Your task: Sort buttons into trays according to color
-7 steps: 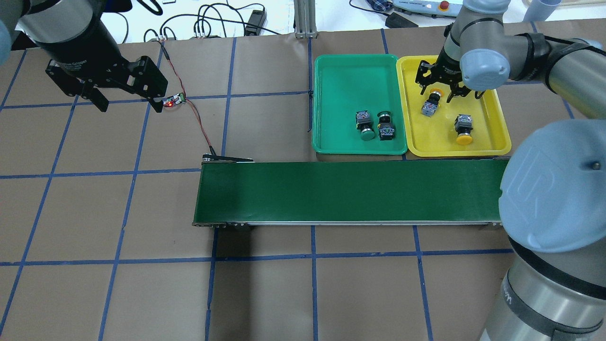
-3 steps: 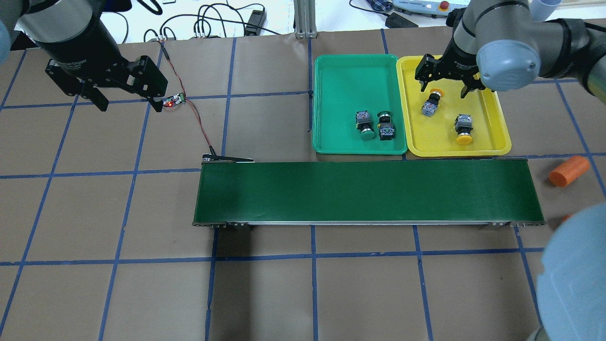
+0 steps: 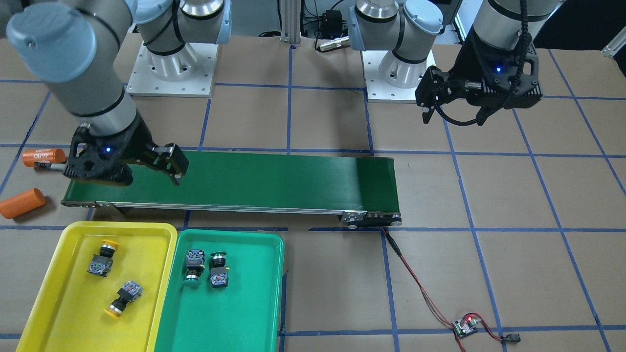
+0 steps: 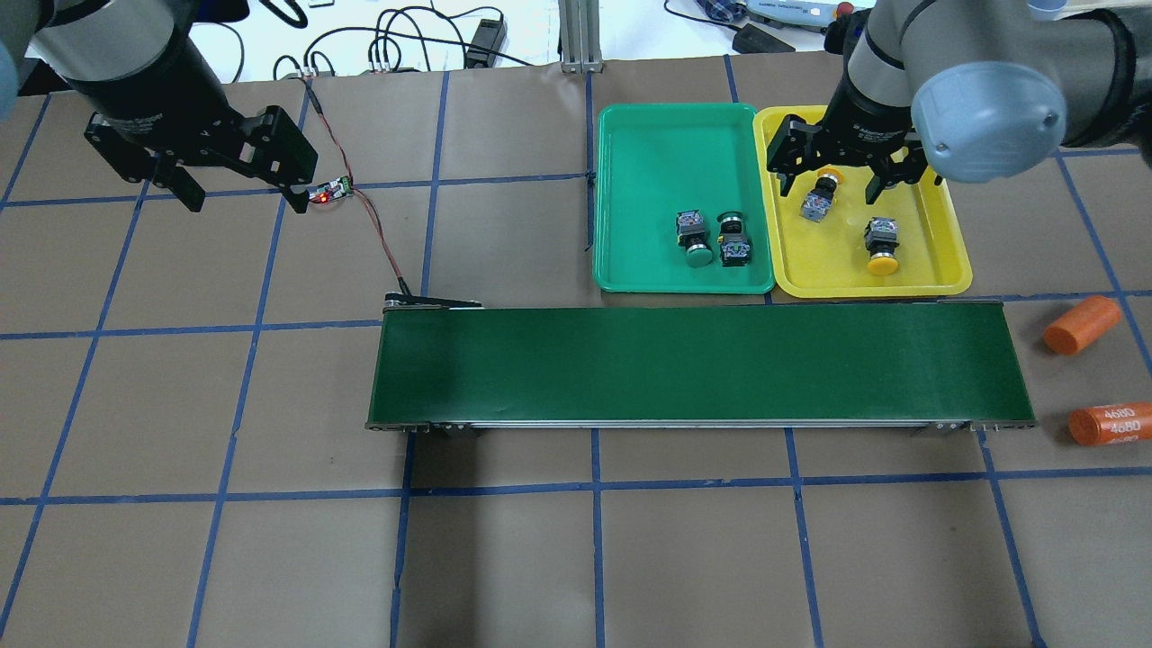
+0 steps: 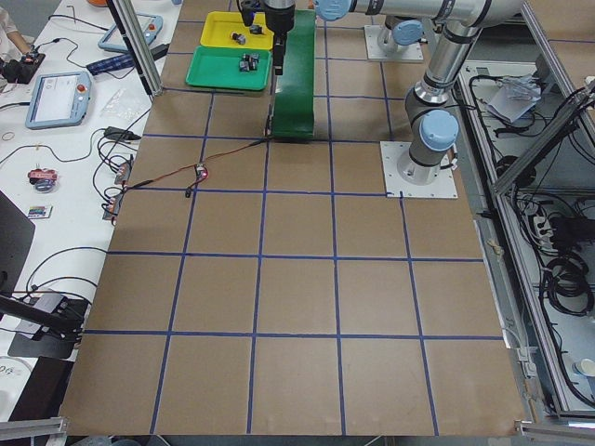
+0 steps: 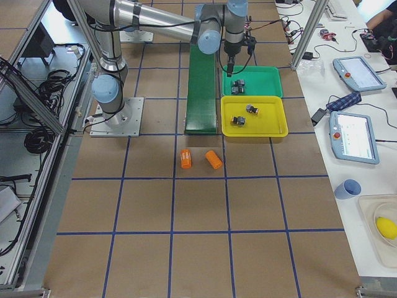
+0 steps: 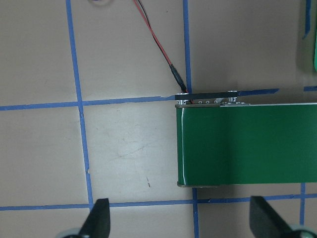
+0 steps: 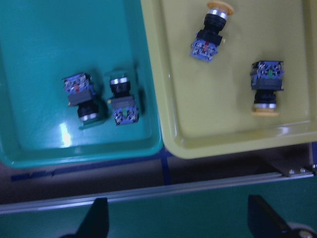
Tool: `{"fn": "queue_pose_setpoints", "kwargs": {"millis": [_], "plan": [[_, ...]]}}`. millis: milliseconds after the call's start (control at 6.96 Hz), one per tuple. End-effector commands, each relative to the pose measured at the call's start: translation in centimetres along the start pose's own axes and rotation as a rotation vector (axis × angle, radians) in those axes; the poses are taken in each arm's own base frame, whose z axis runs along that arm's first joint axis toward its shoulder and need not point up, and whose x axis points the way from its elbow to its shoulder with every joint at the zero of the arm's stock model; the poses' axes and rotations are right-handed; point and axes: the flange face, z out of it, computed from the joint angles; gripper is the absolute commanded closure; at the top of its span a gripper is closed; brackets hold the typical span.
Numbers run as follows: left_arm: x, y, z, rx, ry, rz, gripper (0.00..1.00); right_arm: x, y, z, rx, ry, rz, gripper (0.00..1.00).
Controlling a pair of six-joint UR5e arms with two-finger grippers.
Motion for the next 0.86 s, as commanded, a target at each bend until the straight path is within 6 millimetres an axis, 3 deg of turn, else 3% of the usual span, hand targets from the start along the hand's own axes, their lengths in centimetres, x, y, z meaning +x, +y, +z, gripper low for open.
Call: {"fn": "queue_pose_setpoints", "kwargs": {"millis": [0, 144, 431, 719], "plan": [[0.0, 0.0, -0.1, 0.002, 0.001, 0.0, 0.0, -0.1, 7.1, -5.5, -0.066, 0.004, -0.165, 0.0], [0.0, -0.1, -0.2, 0.004, -0.001, 0.0, 0.0, 0.8, 9.2, -7.2, -0.081, 0.007, -0.189, 0.0], [-0.1, -0.3, -0.1, 0.002, -0.003, -0.059, 0.0, 2.2, 9.2, -7.4, -0.098, 0.015, -0.145, 0.0], [0.0, -0.1, 0.2, -0.004, 0.0, -0.059, 0.0, 2.2, 9.2, -6.6, -0.118, 0.012, -0.164, 0.0]]}}
